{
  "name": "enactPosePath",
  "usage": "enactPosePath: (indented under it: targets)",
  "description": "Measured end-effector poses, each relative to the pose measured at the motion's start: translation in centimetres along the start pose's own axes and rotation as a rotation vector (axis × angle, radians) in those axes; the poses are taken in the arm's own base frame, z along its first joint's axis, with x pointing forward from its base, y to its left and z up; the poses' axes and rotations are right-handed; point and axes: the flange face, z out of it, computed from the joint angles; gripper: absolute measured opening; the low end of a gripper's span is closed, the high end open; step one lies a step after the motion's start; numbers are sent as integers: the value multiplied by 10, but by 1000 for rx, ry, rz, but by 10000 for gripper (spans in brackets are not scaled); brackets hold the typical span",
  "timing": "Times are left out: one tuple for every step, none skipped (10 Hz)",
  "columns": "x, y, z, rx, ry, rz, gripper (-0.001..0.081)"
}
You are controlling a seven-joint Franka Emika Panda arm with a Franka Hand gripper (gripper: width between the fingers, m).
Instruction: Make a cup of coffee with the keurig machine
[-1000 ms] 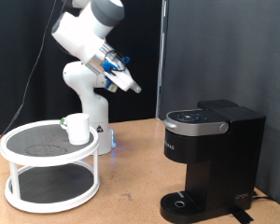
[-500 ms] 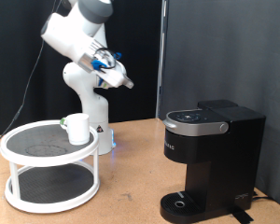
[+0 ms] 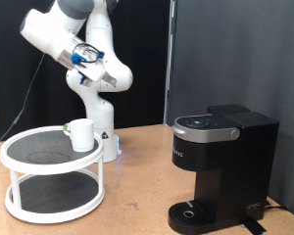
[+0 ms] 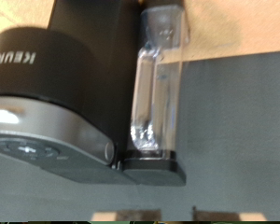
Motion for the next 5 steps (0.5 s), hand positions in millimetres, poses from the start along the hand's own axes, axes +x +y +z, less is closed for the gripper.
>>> enactPosePath:
  targets:
    - [11,0,-11,2,4,14,0]
    - [17,2,-18,1,-1,21,0]
    - [17,2,-17,-1,1,20,0]
    - [19,1,-17,2,8,28,0]
    - [23,0,-18,5,29,48,0]
